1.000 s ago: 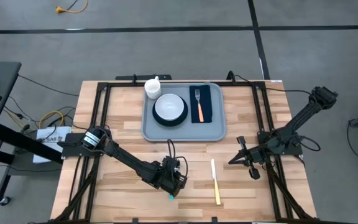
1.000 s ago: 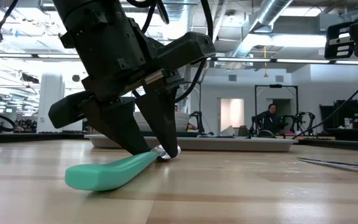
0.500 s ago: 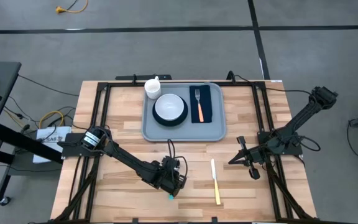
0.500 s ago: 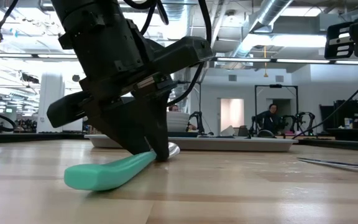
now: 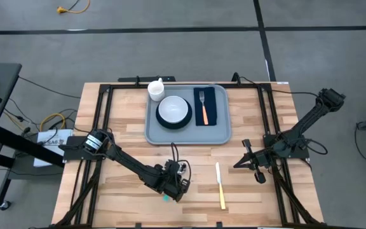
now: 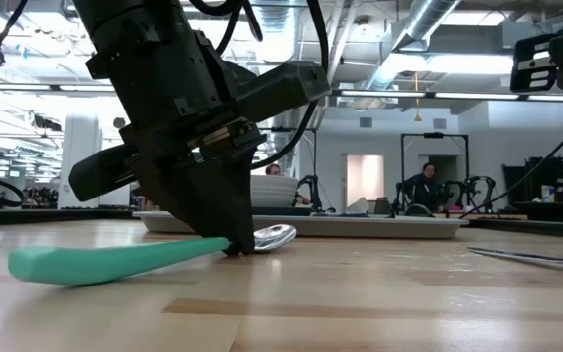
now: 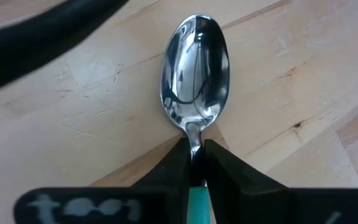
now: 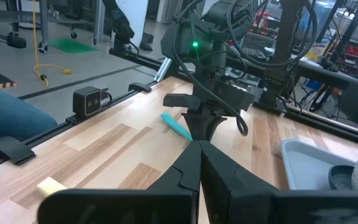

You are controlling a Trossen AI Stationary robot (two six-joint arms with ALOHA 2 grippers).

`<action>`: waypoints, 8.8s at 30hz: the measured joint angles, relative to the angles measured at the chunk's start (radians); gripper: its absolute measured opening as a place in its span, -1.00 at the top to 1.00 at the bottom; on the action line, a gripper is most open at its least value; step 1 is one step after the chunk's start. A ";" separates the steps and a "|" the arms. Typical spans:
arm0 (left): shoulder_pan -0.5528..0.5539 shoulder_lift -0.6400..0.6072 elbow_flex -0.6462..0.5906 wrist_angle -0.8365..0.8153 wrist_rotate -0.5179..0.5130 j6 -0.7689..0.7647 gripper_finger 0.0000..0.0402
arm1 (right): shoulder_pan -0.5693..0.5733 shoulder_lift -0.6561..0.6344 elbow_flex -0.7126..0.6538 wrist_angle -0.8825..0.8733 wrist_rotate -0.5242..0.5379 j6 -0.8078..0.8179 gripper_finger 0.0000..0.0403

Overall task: Set up tray
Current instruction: Put the blue spoon on the blue napkin to the right of the green plate

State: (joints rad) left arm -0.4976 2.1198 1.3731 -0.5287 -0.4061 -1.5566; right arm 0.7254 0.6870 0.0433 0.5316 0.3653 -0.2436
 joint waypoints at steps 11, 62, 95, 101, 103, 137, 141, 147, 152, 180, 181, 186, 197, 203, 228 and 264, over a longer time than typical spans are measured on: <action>0.000 0.002 0.009 -0.001 -0.004 0.010 0.86 | 0.000 0.000 0.000 0.000 0.000 0.000 1.00; 0.300 0.006 0.200 0.304 0.040 0.545 0.85 | 0.000 0.000 0.000 0.000 0.001 0.000 1.00; 0.789 0.009 0.682 -0.215 0.080 0.461 0.85 | 0.000 0.000 0.000 0.000 0.002 -0.016 1.00; 0.811 0.034 0.682 -0.217 0.134 0.471 0.88 | 0.000 0.000 0.000 -0.001 0.002 -0.019 1.00; 0.814 0.064 0.683 -0.184 0.156 0.474 0.93 | 0.000 0.000 0.000 -0.001 0.002 -0.022 1.00; 0.801 0.157 0.682 0.116 0.147 0.567 1.00 | -0.002 0.000 -0.001 -0.030 0.002 -0.027 1.00; 0.800 0.157 0.672 0.135 0.173 0.588 1.00 | -0.002 0.000 -0.001 -0.030 0.002 -0.027 1.00; 0.800 0.159 0.665 0.125 0.196 0.616 1.00 | -0.003 0.000 -0.001 -0.030 0.002 -0.027 1.00; 0.787 0.159 0.671 0.118 0.210 0.687 1.00 | -0.012 0.000 0.000 -0.030 0.032 -0.027 1.00; 0.214 0.000 0.726 -0.302 -0.147 0.806 1.00 | 0.001 -0.001 0.000 0.179 0.208 0.064 0.92; 0.195 0.000 0.726 -0.307 -0.153 0.805 1.00 | -0.001 0.000 0.000 0.193 0.208 0.072 0.89; 0.147 0.004 0.724 -0.294 -0.166 0.806 1.00 | -0.023 0.008 0.000 0.213 0.208 0.112 0.67; 0.147 0.007 0.717 -0.268 -0.167 0.805 1.00 | -0.099 0.127 0.138 0.192 0.078 0.078 0.40; 0.147 0.007 0.717 -0.258 -0.167 0.809 1.00 | -0.161 0.230 0.210 0.127 0.082 0.078 0.34; 0.144 0.009 0.717 -0.267 -0.153 0.810 1.00 | -0.182 0.315 0.317 0.089 0.081 0.052 0.47; 0.138 0.009 0.716 -0.271 -0.107 0.758 0.49 | -0.183 0.249 0.436 -0.229 0.075 0.168 1.00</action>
State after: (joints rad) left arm -0.3600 2.1292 2.0895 -0.8000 -0.5135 -0.7982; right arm 0.5426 0.9363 0.4798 0.3029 0.4404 -0.0754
